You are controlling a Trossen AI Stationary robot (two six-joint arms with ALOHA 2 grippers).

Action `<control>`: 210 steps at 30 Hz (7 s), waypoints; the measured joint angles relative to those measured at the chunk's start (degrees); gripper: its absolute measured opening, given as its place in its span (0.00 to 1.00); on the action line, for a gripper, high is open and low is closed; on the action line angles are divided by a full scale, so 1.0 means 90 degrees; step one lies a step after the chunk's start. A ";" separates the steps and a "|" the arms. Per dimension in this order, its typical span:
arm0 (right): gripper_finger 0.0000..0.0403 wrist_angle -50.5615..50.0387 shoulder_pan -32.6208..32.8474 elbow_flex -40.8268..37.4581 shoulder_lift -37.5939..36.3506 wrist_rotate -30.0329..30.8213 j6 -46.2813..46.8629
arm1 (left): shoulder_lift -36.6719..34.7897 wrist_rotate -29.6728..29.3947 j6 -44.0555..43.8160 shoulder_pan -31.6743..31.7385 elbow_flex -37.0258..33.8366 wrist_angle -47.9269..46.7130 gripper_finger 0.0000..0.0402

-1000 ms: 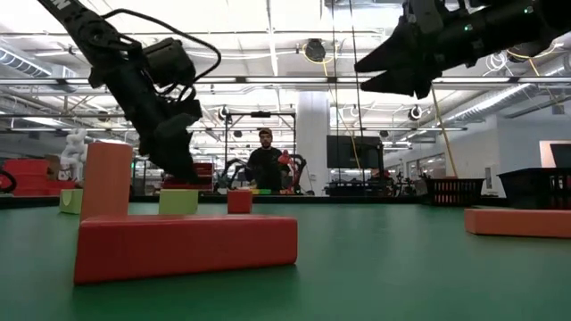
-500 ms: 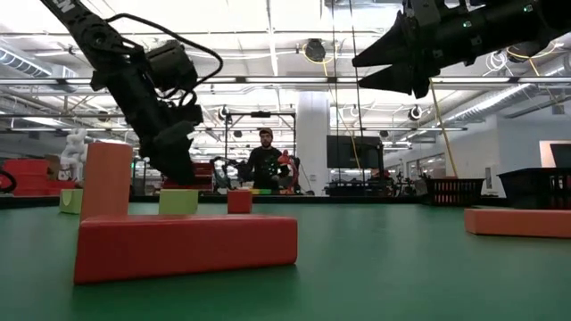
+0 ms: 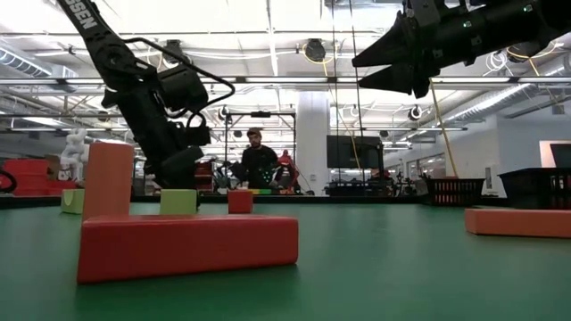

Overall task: Sort & place blocks by color
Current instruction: Put the top yellow block into the bottom right black bin, then put the right orange block into the top right black bin

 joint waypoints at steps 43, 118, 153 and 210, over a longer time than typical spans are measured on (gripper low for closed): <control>0.74 0.1628 -0.0292 0.2328 0.2881 0.0673 -0.5484 | -0.0682 0.3277 -0.1151 -0.0919 0.0794 0.5071 0.32; 0.32 0.0150 -0.0085 0.2380 0.2438 -0.0112 -0.4385 | -0.0697 0.3474 -0.1277 -0.1002 0.0776 0.5114 0.62; 0.32 -0.9508 0.2038 0.2348 0.0097 -0.8143 0.8637 | -0.2514 0.3386 -0.0546 -0.0331 0.0797 0.4474 0.62; 0.42 -0.4437 0.3001 0.2619 0.2886 -0.1310 0.2683 | -0.3949 0.2565 0.0851 -0.0456 0.0796 -0.0434 0.62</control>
